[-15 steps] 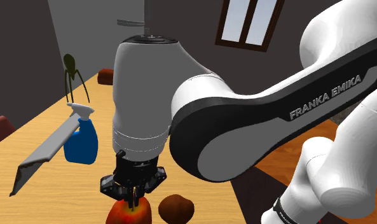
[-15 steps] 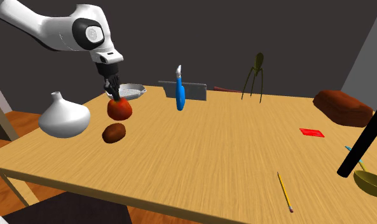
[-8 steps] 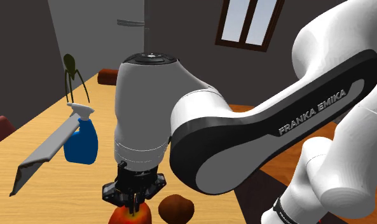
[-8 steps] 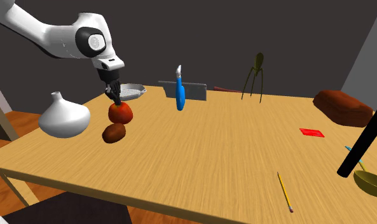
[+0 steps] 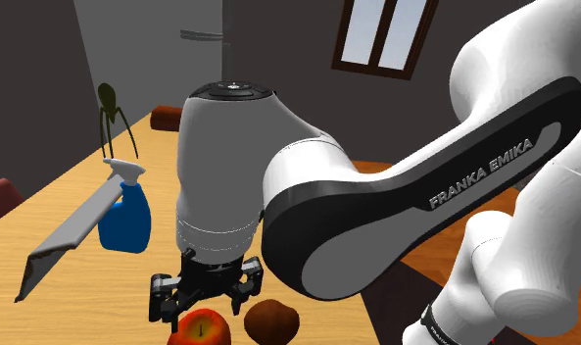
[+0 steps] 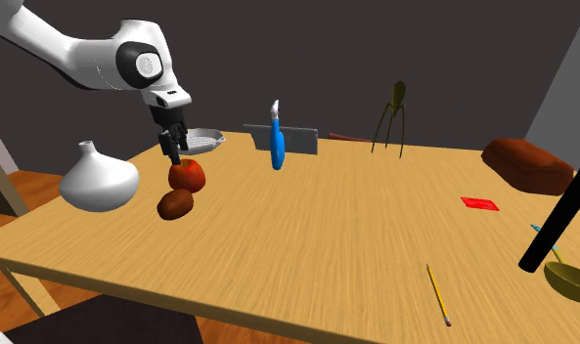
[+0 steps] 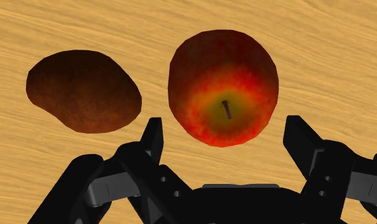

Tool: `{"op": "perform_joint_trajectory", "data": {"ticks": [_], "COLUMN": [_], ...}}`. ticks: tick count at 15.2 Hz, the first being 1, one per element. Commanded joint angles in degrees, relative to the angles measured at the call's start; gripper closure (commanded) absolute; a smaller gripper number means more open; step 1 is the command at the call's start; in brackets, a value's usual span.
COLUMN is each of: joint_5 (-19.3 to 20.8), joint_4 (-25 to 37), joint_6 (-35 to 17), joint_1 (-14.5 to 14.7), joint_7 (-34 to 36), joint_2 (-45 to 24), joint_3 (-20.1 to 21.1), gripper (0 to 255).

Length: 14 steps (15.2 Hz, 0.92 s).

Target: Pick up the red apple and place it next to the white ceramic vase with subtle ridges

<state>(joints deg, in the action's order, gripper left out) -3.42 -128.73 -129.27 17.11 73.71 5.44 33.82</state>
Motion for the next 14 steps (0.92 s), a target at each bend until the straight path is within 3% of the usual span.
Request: {"op": "perform_joint_trajectory", "data": {"ticks": [1,6,14], "joint_5": [0.00,-2.40,-2.40], "joint_4": [0.00,3.68,3.68], "joint_6": [0.00,7.37,7.37], "joint_1": [0.00,0.11,0.14], "joint_7": [0.00,-1.83,-1.83], "joint_2": [0.00,4.24,4.23], "joint_3": [0.00,-0.98,-1.01], "gripper": [0,0,0]}}
